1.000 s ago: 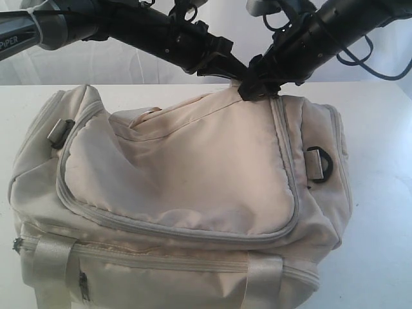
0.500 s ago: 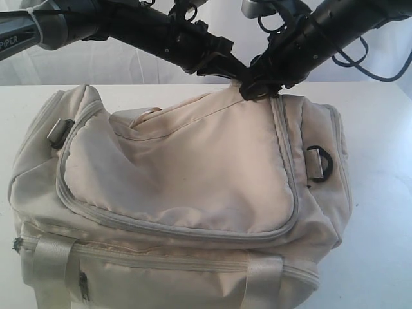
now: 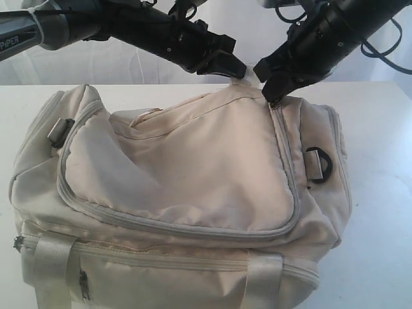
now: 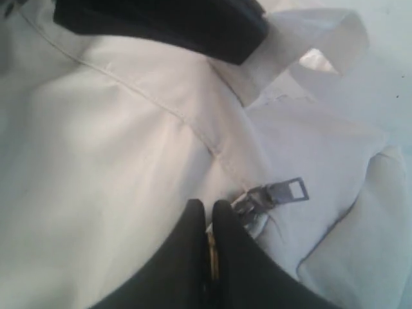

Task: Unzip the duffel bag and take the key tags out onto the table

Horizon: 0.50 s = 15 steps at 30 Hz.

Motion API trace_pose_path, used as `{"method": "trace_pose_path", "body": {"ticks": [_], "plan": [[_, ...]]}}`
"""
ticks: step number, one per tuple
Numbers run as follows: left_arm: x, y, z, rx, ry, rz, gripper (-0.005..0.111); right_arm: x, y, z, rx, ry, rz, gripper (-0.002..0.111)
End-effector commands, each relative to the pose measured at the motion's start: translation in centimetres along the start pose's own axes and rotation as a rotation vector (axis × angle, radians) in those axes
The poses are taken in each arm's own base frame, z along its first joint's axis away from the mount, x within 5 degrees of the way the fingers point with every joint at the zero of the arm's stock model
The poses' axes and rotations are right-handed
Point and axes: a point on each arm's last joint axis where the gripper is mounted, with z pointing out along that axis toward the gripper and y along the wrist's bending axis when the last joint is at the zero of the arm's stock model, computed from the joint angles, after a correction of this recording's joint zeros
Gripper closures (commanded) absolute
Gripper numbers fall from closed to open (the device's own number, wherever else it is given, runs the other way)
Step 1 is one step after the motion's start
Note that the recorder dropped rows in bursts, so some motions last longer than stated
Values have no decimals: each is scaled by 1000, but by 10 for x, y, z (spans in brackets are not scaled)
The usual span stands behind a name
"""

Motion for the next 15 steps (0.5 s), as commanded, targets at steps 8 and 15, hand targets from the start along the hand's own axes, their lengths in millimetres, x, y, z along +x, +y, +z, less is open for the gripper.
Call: {"method": "trace_pose_path", "body": {"ticks": [8,15], "plan": [[-14,-15,-13,20,-67,-19,107,8,14,-23,-45,48,26,108],[-13,-12,-13,-8,-54,-36,107,14,23,-40,-50,46,26,108]]}}
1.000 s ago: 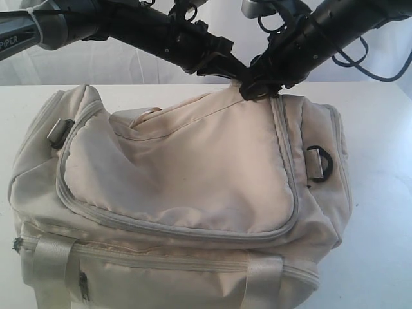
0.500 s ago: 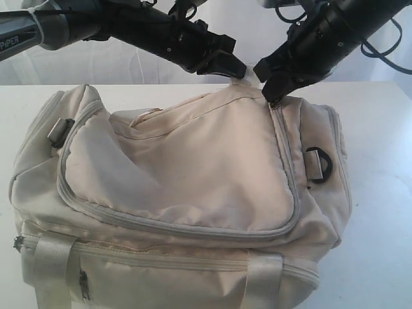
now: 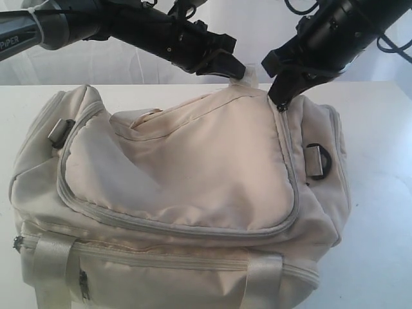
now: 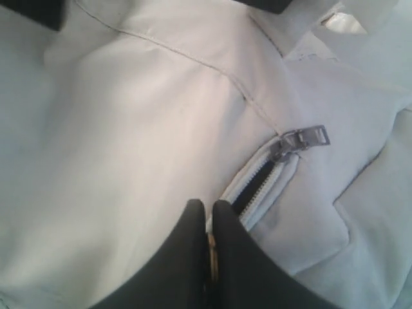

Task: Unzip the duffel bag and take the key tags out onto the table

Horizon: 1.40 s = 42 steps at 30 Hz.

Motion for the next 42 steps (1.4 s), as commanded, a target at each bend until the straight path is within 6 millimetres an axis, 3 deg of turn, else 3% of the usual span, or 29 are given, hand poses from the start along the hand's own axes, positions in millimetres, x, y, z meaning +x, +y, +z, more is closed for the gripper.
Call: {"method": "trace_pose_path", "body": {"ticks": [1,9,17,30,42], "plan": [[-13,-13,-13,10,-62,-5,107,10,9,-11,-21,19,6,108],[-15,-11,-12,-11,-87,-12,107,43,18,-9,-39,75,31,108],[-11,-6,-10,-45,-56,-4,107,72,34,-22,-51,15,68,108],[-10,-1,-7,-67,-65,-8,107,132,56,-9,-166,44,147,108],[-10,3,-7,-94,-71,-1,107,155,72,9,-284,34,153,108]]}}
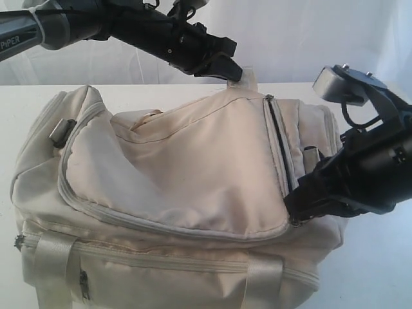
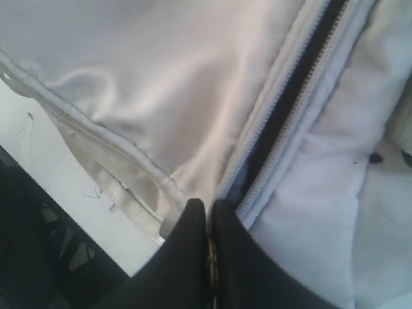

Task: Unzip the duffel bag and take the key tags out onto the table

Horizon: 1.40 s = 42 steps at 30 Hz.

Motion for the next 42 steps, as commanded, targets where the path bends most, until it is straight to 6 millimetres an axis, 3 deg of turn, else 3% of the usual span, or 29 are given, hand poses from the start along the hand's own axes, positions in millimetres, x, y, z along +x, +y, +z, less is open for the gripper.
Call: {"method": "trace_pose_path", "body": {"ticks": [1,10,13,16,19,23,27,34,42], "plan": [[-11,0,-7,-45,-78,1,107,18,10,11,-82,94,-16,108],[-9,2,-7,-68,-60,-35,103,23,13,15,-104,130,-29,108],[-9,0,-9,-60,-46,-30,86,23,13,15,-103,130,-37,104],[-6,-1,-9,-42,-18,-31,63,23,13,15,-103,130,-37,87],[-6,0,-13,-43,-2,-1,49,23,14,15,-103,127,-39,67],[-12,-4,-32,-67,-10,31,49,16,16,10,-98,105,-57,53],[-12,-20,-56,-59,79,106,49,1,21,-7,-48,54,-113,53],[15,-39,-79,1,291,117,52,-22,19,-44,210,-45,-108,53],[48,-105,-141,84,268,151,52,-24,11,-47,308,-55,-105,53]]}}
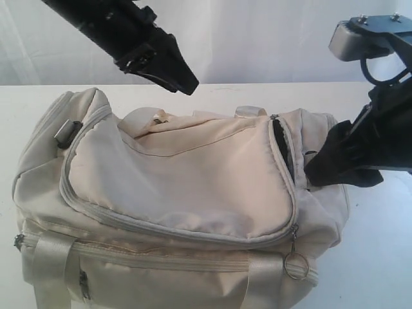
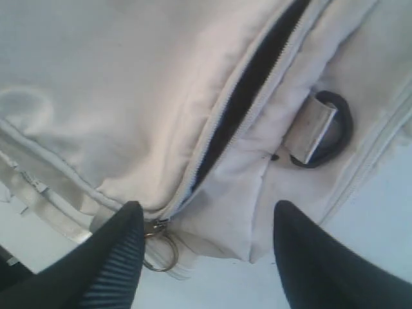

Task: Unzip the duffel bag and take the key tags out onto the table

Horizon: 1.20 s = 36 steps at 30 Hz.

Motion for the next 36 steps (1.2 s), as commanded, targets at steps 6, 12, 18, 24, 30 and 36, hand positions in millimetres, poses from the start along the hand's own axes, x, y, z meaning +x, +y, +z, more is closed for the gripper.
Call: {"method": "trace_pose_path", "body": {"ticks": [6,12,18,24,30,36], "plan": [[79,-106,-58,154,-139,55,52,-4,-1,3,-8,-6,57,53],[142,-163,-45,384,-190,59,56,-8,-1,13,-49,19,91,53],[179,-194,29,527,-321,-20,54,-14,-6,41,-89,96,133,53],[160,-210,115,246,-228,78,49,-17,-12,59,-89,137,130,53],[143,-197,156,84,-205,226,49,-24,-20,80,-72,129,149,79],[140,-187,156,-35,-227,243,49,-29,-22,85,-65,83,168,108]]}}
